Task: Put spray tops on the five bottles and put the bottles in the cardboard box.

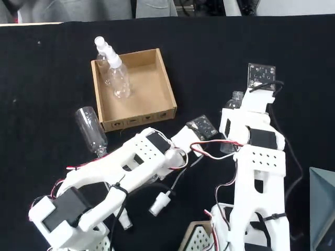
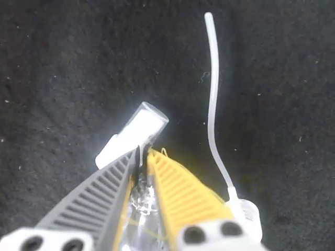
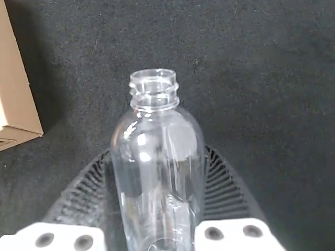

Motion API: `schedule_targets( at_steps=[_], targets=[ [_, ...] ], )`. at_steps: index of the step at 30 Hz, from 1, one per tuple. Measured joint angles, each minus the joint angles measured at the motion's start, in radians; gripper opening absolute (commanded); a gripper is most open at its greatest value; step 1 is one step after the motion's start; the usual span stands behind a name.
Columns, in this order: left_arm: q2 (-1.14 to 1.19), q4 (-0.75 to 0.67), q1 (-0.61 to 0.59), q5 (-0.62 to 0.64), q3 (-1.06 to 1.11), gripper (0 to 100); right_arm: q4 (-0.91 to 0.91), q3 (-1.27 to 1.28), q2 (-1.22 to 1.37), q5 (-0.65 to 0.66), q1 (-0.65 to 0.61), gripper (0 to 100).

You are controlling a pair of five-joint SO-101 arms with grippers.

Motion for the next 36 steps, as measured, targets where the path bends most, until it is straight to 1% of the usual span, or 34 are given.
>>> schedule_targets(
  at_steps=[5,8,12,20,24,36],
  targets=[
    [0.021,0.025,-0.002,-0.003,0.017,3,0.0,0.0,0.0,0.0,0.0,5.3],
    [0.026,0.037,-0.034,-0.002,0.034,3,0.0,0.0,0.0,0.0,-0.002,5.3],
    [0.029,0.046,-0.046,-0.002,0.034,3,0.0,0.0,0.0,0.0,-0.002,5.3],
    [0.029,0.138,-0.049,-0.002,0.018,3,0.0,0.0,0.0,0.0,-0.002,5.3],
    [0.029,0.144,-0.052,-0.002,0.018,3,0.0,0.0,0.0,0.0,-0.002,5.3],
    [0.029,0.149,-0.11,-0.002,0.018,3,0.0,0.0,0.0,0.0,-0.002,5.3]
  ],
)
